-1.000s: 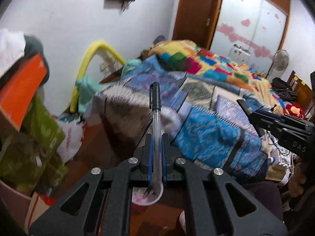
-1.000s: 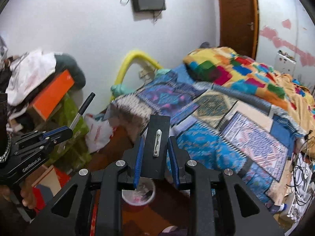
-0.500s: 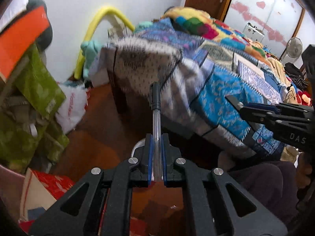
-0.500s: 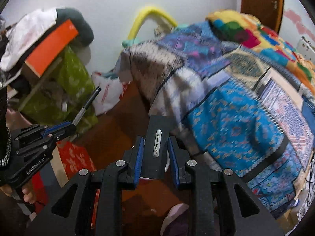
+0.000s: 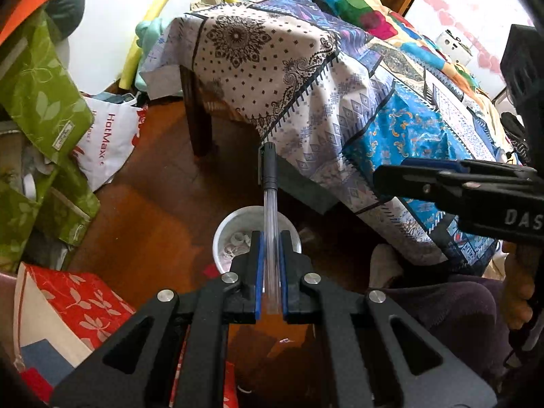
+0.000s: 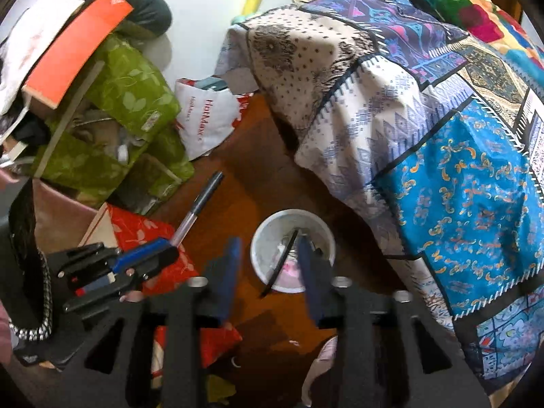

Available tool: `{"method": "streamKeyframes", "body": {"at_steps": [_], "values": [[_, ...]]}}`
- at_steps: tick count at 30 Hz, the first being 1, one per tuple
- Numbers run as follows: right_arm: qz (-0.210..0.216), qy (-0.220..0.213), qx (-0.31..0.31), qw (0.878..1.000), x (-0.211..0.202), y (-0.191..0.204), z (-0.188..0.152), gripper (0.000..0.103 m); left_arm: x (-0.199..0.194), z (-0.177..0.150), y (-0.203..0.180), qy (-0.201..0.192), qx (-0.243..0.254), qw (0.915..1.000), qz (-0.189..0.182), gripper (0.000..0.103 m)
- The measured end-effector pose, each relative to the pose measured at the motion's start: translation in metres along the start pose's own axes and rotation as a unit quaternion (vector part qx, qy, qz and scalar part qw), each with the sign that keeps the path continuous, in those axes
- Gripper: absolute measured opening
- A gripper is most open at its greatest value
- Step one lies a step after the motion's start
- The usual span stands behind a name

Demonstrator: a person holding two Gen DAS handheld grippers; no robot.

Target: Collect trash

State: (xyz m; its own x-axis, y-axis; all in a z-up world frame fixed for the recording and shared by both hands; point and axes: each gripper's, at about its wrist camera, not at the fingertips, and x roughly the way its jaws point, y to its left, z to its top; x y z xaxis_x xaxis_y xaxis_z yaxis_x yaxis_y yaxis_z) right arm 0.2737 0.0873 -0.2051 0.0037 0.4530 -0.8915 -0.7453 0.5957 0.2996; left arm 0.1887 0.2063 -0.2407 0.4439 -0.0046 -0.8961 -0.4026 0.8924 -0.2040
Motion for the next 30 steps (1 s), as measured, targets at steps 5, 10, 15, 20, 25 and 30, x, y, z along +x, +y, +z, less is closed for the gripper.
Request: {"method": "streamKeyframes", "body": {"at_steps": [5,10,15,20,25,30], "values": [[-0.016,-0.014,0.010,1.000,-0.005,-0.013,0.004,0.048,0.013,0.013,-0.010,-0.001,0.010,0.9998,-0.015,0.007],[-0.029,-0.026,0.019,0.999,-0.016,-0.026,0.004,0.048,0.021,0.020,-0.016,-0.003,0.012,0.9998,0.013,0.033],[-0.039,-0.033,0.019,0.998,-0.029,-0.030,-0.004,0.048,0.014,0.017,-0.016,-0.003,0.005,0.9999,0.015,0.033],[-0.050,-0.052,0.014,0.997,-0.051,-0.026,-0.016,0.048,-0.022,0.012,-0.028,-0.031,0.017,0.9992,0.017,0.033],[-0.066,-0.090,0.005,0.994,-0.087,-0.017,-0.033,0.048,-0.071,0.006,-0.047,-0.078,0.035,0.9961,0.020,0.033],[-0.084,-0.142,0.001,0.986,-0.136,-0.007,-0.058,0.048,-0.127,-0.003,-0.070,-0.139,0.053,0.9888,0.008,0.033]]}}
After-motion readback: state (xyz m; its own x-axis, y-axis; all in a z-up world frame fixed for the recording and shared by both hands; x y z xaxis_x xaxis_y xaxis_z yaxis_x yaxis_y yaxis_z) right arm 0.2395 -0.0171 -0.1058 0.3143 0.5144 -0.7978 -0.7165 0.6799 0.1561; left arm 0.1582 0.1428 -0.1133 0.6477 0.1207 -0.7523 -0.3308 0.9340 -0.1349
